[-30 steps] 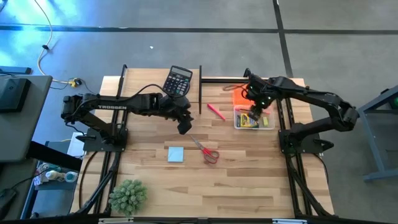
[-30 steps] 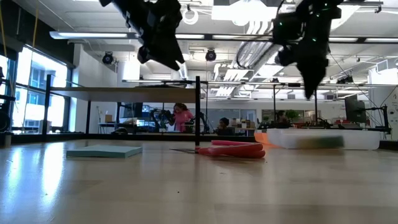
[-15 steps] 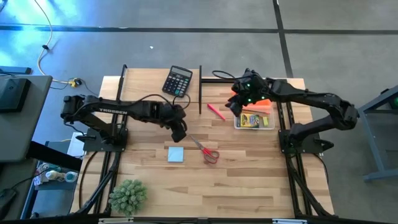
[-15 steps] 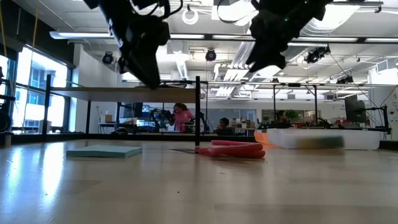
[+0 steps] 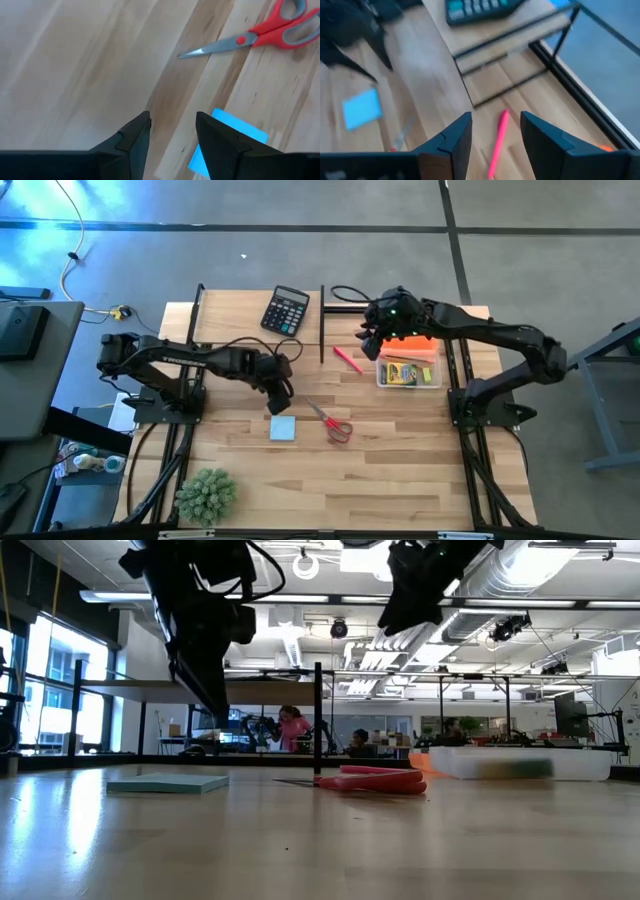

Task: Pack school essentials
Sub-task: Put the pink pen into the orange supply box, then put the red scissors into the orange supply box

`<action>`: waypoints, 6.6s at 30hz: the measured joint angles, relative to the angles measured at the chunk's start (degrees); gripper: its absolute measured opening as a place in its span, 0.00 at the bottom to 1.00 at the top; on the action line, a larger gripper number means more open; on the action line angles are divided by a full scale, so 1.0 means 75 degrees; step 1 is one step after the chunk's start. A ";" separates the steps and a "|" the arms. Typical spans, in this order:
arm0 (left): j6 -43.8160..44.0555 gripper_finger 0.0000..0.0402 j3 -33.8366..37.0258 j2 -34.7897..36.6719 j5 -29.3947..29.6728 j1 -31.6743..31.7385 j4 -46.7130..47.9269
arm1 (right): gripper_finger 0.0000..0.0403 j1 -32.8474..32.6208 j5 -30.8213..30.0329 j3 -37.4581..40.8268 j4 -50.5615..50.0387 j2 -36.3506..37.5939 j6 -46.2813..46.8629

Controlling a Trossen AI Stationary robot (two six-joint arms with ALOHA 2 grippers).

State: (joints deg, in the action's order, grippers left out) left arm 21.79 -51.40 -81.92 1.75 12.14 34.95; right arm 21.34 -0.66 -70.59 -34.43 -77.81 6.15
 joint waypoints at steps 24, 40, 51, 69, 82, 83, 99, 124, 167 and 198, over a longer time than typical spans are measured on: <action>-0.0992 0.33 -0.0006 0.2033 0.0059 0.1303 0.0975 | 0.39 -0.0370 -0.0237 -0.0973 -0.1901 -0.2954 0.0404; -0.1138 0.33 -0.0006 0.2037 0.0284 0.1343 0.0972 | 0.39 -0.0604 -0.0388 -0.0967 -0.1764 -0.4361 0.1394; -0.1136 0.33 -0.0006 0.2035 0.0279 0.1343 0.0972 | 0.39 -0.0548 -0.0663 -0.0967 -0.1790 -0.4941 0.1944; -0.1136 0.33 -0.0006 0.2033 0.0254 0.1337 0.0972 | 0.09 -0.0533 -0.0441 -0.0976 -0.1880 -0.5070 0.2145; -0.1136 0.33 -0.0006 0.2030 0.0251 0.1337 0.0972 | 0.01 -0.0531 -0.0478 -0.0991 -0.2388 -0.5067 0.1976; -0.1136 0.33 -0.0006 0.2030 0.0251 0.1337 0.0972 | 0.01 -0.0535 -0.0428 -0.0991 -0.2461 -0.5067 0.1967; -0.1194 0.33 -0.0006 0.2030 0.0246 0.1328 0.0969 | 0.01 -0.0641 -0.0249 -0.0975 -0.2619 -0.4549 0.2261; -0.1160 0.33 -0.0006 0.2030 0.0244 0.1328 0.0972 | 0.01 0.0082 -0.1386 -0.0973 -0.4430 -0.2067 0.1707; -0.0905 0.33 -0.0009 0.2030 0.0249 0.1326 0.0902 | 0.07 0.1454 -0.1860 0.2947 -0.4231 0.0085 -0.2285; -0.0704 0.36 -0.0009 0.2030 -0.0008 0.1326 0.0905 | 0.27 0.0580 0.0038 0.1423 -0.3581 0.0082 0.1986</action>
State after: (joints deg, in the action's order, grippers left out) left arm 16.52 -51.46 -66.70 1.70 22.09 41.74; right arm 25.69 -0.37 -59.91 -61.29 -77.19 21.05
